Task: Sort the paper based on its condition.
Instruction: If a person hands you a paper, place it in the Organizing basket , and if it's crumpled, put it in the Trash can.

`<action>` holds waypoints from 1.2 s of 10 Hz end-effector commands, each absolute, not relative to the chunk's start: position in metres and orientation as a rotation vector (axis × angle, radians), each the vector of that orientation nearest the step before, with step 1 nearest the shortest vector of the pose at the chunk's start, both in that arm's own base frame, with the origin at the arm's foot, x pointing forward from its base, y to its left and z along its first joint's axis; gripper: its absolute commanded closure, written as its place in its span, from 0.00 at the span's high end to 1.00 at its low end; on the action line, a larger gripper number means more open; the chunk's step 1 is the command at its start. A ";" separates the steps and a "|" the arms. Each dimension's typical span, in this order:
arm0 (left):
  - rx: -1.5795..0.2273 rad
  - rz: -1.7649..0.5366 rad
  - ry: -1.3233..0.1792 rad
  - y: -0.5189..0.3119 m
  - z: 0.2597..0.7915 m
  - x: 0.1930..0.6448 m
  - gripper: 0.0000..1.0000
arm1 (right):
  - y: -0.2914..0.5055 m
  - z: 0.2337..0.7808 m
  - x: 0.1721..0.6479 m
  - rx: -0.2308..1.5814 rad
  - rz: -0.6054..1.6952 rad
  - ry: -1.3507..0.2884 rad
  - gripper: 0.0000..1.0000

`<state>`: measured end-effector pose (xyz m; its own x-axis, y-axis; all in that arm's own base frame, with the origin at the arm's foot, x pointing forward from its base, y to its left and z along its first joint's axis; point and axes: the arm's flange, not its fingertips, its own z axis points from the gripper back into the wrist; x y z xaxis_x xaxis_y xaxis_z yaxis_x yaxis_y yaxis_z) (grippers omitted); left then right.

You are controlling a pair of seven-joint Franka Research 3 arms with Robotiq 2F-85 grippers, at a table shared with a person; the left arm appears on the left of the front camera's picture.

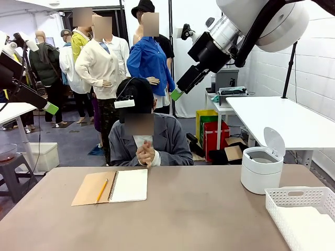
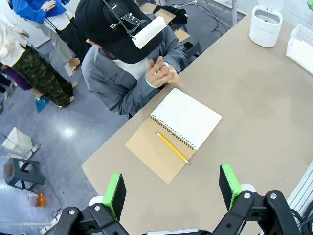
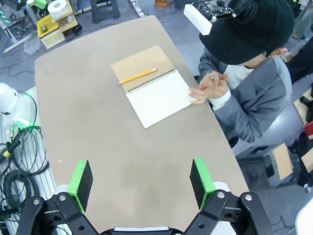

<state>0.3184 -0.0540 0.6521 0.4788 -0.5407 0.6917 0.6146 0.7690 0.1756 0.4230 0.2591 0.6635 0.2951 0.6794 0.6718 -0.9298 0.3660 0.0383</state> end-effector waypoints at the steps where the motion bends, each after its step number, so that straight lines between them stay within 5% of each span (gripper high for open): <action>1: -0.100 -0.704 -0.809 -0.053 0.653 0.319 1.00 | 0.259 0.664 0.425 0.472 1.125 -0.623 1.00; 12: -0.100 -0.704 -0.809 -0.053 0.653 0.319 1.00 | 0.259 0.664 0.425 0.472 1.125 -0.623 1.00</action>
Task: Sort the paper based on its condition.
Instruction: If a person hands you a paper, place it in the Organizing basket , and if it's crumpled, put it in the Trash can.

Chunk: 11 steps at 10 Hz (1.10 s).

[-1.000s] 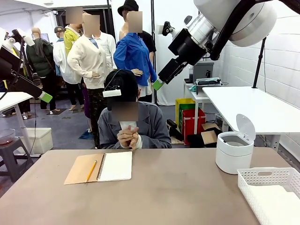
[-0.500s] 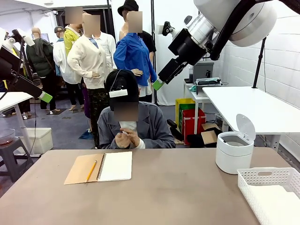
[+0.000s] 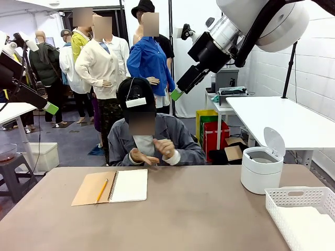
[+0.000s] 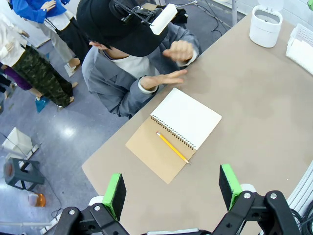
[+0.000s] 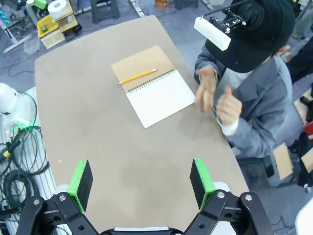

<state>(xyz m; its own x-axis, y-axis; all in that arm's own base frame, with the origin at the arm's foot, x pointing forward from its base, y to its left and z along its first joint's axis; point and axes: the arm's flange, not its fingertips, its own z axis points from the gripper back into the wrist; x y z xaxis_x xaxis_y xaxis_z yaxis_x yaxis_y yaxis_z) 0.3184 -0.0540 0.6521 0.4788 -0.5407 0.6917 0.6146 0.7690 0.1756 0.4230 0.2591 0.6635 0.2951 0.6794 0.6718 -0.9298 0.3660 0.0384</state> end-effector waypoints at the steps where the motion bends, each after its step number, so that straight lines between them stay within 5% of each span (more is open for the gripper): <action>1: -0.100 -0.704 -0.809 -0.053 0.653 0.319 1.00 | 0.259 0.664 0.425 0.472 1.125 -0.623 1.00; 11: -0.100 -0.704 -0.809 -0.053 0.653 0.319 1.00 | 0.259 0.664 0.425 0.472 1.125 -0.623 1.00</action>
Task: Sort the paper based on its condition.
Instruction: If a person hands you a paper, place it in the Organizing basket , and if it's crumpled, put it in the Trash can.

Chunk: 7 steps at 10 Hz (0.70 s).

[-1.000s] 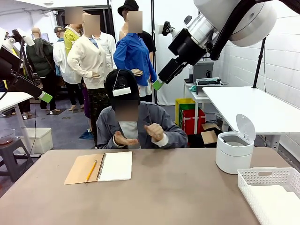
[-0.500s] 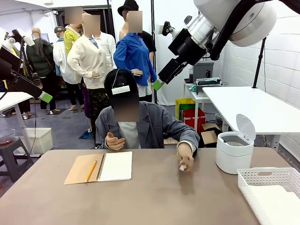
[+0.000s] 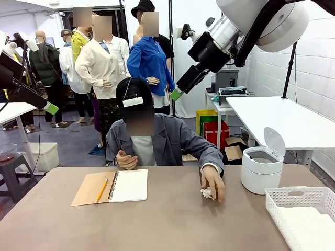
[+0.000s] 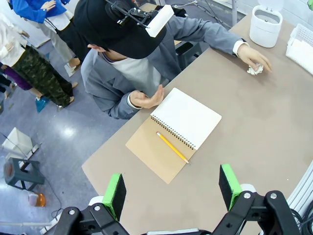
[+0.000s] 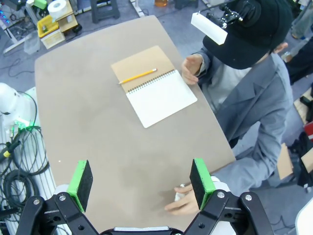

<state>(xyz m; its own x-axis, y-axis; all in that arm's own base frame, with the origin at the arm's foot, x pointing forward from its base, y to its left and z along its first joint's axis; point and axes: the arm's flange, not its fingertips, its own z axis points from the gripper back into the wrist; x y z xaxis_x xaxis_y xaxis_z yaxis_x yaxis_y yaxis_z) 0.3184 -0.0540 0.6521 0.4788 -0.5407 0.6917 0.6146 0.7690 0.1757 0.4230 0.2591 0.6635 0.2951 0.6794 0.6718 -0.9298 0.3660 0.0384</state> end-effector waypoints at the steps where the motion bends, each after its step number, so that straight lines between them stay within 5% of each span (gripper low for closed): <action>1: -0.100 -0.704 -0.809 -0.053 0.653 0.319 1.00 | 0.259 0.664 0.425 0.472 1.125 -0.623 1.00; 7: -0.100 -0.704 -0.809 -0.053 0.653 0.319 1.00 | 0.259 0.664 0.425 0.472 1.125 -0.623 1.00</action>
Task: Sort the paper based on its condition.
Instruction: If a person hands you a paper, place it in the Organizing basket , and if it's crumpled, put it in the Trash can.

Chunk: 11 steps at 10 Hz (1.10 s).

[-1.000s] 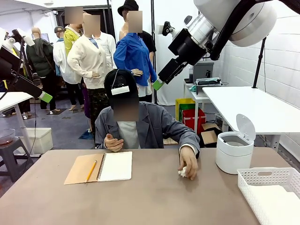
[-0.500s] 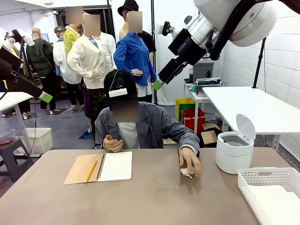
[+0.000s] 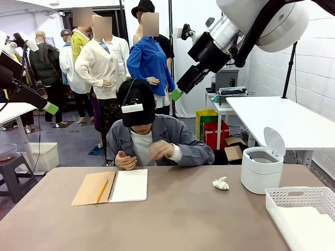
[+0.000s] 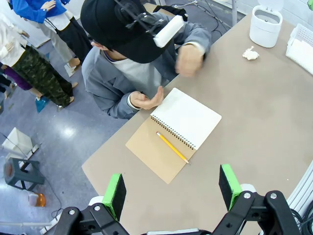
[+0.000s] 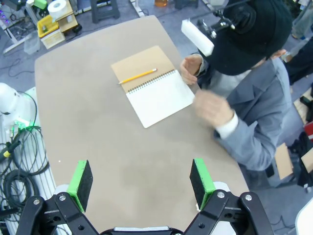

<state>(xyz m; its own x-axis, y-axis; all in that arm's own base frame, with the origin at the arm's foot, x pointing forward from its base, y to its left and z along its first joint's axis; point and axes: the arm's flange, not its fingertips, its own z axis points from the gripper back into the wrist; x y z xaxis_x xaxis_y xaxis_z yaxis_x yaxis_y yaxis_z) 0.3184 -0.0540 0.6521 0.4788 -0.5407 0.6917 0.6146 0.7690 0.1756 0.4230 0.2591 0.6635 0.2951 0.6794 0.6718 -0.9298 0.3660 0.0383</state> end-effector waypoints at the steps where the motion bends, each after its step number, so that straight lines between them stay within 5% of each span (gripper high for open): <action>1: -0.100 -0.704 -0.809 -0.053 0.653 0.319 1.00 | 0.259 0.664 0.425 0.472 1.125 -0.623 1.00; 11: -0.100 -0.704 -0.809 -0.053 0.653 0.319 1.00 | 0.252 0.652 0.431 0.419 1.043 -0.507 1.00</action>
